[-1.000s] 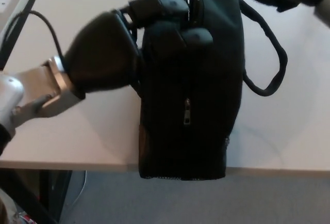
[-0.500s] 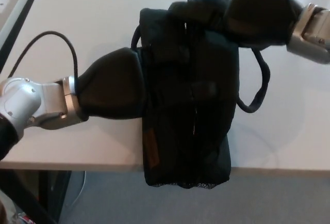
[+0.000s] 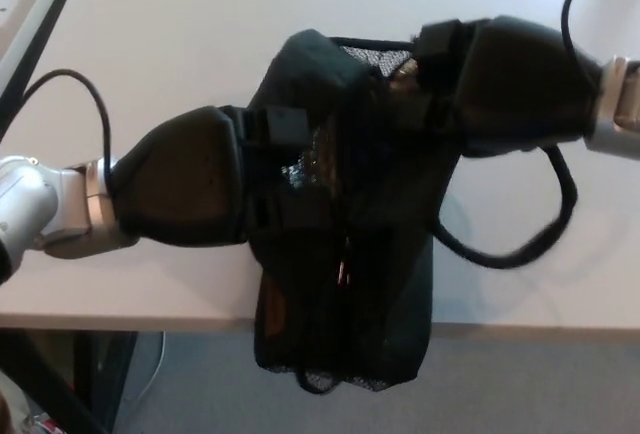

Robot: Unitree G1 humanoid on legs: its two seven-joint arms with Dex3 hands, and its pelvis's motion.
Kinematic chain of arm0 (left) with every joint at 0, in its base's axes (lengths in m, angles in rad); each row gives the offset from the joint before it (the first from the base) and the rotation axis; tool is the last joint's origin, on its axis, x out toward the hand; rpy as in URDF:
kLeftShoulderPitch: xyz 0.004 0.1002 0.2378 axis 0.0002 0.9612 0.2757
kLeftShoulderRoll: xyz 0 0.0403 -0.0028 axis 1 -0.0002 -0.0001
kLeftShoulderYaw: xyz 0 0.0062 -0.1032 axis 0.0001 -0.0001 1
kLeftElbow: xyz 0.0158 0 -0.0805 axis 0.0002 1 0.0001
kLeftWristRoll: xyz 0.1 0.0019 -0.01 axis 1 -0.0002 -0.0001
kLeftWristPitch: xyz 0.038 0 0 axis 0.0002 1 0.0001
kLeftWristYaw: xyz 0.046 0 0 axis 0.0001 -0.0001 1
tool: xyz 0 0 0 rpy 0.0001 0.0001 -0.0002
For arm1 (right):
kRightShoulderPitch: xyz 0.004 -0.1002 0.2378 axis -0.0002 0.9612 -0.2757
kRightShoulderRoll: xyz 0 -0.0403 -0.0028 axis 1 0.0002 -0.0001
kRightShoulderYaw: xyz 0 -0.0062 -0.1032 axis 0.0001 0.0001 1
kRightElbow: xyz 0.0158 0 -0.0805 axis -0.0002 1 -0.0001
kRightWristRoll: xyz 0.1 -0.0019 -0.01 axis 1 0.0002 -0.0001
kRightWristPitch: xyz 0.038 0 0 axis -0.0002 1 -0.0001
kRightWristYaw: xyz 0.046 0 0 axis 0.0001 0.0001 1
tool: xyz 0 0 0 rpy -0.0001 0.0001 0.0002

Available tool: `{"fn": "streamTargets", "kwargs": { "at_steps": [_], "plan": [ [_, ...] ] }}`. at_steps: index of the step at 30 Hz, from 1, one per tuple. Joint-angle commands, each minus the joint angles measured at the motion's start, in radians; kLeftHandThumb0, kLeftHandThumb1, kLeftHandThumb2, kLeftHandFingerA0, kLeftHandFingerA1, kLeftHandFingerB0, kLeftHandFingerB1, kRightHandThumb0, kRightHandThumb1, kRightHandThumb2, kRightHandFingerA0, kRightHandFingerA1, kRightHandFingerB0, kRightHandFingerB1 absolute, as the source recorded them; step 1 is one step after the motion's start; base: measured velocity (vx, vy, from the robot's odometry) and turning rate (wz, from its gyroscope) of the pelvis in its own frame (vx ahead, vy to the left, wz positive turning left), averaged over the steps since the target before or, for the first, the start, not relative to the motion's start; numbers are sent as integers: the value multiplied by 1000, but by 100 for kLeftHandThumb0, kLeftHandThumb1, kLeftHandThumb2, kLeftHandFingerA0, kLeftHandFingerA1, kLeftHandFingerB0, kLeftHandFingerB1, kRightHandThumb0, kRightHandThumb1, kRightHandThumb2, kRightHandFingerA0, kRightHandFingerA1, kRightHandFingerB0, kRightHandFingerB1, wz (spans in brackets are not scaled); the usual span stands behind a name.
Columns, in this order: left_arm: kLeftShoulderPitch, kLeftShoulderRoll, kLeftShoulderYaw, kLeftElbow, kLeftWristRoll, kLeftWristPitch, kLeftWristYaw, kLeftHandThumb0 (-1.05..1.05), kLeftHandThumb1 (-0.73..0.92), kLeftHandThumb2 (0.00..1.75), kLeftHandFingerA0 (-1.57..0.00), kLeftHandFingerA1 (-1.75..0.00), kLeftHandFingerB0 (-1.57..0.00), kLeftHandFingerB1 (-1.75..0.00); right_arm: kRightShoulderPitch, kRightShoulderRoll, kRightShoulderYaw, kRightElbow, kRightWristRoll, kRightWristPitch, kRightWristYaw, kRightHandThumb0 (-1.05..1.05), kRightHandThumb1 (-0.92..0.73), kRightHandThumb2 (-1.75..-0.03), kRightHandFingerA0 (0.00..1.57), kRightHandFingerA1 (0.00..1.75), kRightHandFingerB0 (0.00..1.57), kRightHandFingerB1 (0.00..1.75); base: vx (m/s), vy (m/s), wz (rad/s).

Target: A lunch bag is kept on the middle of the desk and the robot uses both its hands to grab the opening of the bag from the left and right and moves its hands away from each other to spread the bag open

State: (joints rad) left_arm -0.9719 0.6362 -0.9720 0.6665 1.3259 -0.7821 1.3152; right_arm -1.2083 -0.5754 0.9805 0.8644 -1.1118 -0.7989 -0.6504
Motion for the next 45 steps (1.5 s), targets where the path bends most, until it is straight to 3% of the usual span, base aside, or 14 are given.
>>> {"fn": "streamTargets", "kwargs": {
  "at_steps": [1, 3, 6, 7, 8, 9, 12, 13, 14, 26, 32, 33, 34, 45],
  "plan": [
    [41, 59, 16, 11, -1, -67, 31, -28, 28, 108, -96, -162, -88, -131, 54, -18, 26, 59, -86, -51, -184, -34, -60, -62, 82, 160, 83, 113, 0, 0, 0],
    [54, 60, 32, 28, -27, -87, 14, -28, 31, 108, -93, -163, -84, -134, 52, -17, 26, 70, -90, -58, -187, -34, -61, -59, 82, 161, 82, 120, 0, 0, 0],
    [75, 65, 49, 50, -45, -100, -11, -31, 32, 109, -92, -155, -85, -124, 51, -10, 40, 89, -117, -51, -259, -39, -42, -89, 112, 131, 88, 111, 0, 0, 0],
    [86, 62, 56, 58, -52, -104, -14, -25, 30, 103, -117, -127, -95, -107, 50, -8, 46, 95, -125, -48, -276, -41, -43, -89, 111, 132, 88, 113, 0, 0, 0],
    [95, 59, 62, 66, -59, -108, -12, -24, 28, 103, -117, -128, -95, -110, 50, -6, 48, 99, -126, -49, -282, -39, -42, -89, 112, 131, 88, 111, 0, 0, 0],
    [113, 54, 72, 81, -73, -119, -11, -26, 25, 111, -92, -160, -79, -142, 53, -3, 50, 112, -126, -61, -306, -32, -57, -63, 84, 165, 77, 135, 0, 0, 0],
    [139, 49, 87, 100, -89, -136, -13, -25, 23, 114, -93, -160, -78, -145, 56, 3, 61, 136, -136, -74, -359, -31, -56, -63, 84, 164, 78, 132, 0, 0, 0],
    [147, 44, 95, 104, -100, -138, -25, -26, 23, 116, -92, -160, -77, -146, 55, -1, 65, 144, -142, -76, -376, -36, -41, -89, 113, 130, 89, 111, 0, 0, 0],
    [170, 51, 110, 111, -124, -154, -55, -24, 22, 119, -87, -160, -76, -148, 59, -9, 73, 151, -152, -75, -394, -29, -57, -66, 84, 166, 75, 140, 0, 0, 0],
    [412, 72, 305, 207, -313, -242, -32, -21, 31, 118, -99, -144, -91, -115, 278, -124, 34, 78, -150, -19, -659, -23, -49, -79, 85, 170, 72, 159, 0, 0, 0],
    [529, 109, 361, 216, -311, -246, 21, -23, 36, 121, -96, -147, -87, -118, 492, -158, -8, 35, -158, 81, -785, -31, -58, -72, 93, 159, 80, 146, 0, 0, 0],
    [546, 110, 372, 218, -315, -253, 24, -25, 39, 121, -96, -147, -88, -119, 527, -162, -14, 50, -157, 97, -797, -35, -45, -95, 117, 129, 99, 118, 0, 0, 0],
    [553, 110, 379, 217, -316, -255, 21, -25, 40, 120, -96, -146, -88, -118, 540, -163, -19, 63, -157, 100, -802, -31, -60, -74, 91, 156, 83, 139, 0, 0, 0],
    [426, 52, 452, 63, -311, -259, -91, -19, 30, 119, -96, -142, -91, -109, 374, -68, -85, 167, -114, 63, -720, -23, -58, -68, 85, 160, 76, 144, 0, 0, 0]
  ]
}}
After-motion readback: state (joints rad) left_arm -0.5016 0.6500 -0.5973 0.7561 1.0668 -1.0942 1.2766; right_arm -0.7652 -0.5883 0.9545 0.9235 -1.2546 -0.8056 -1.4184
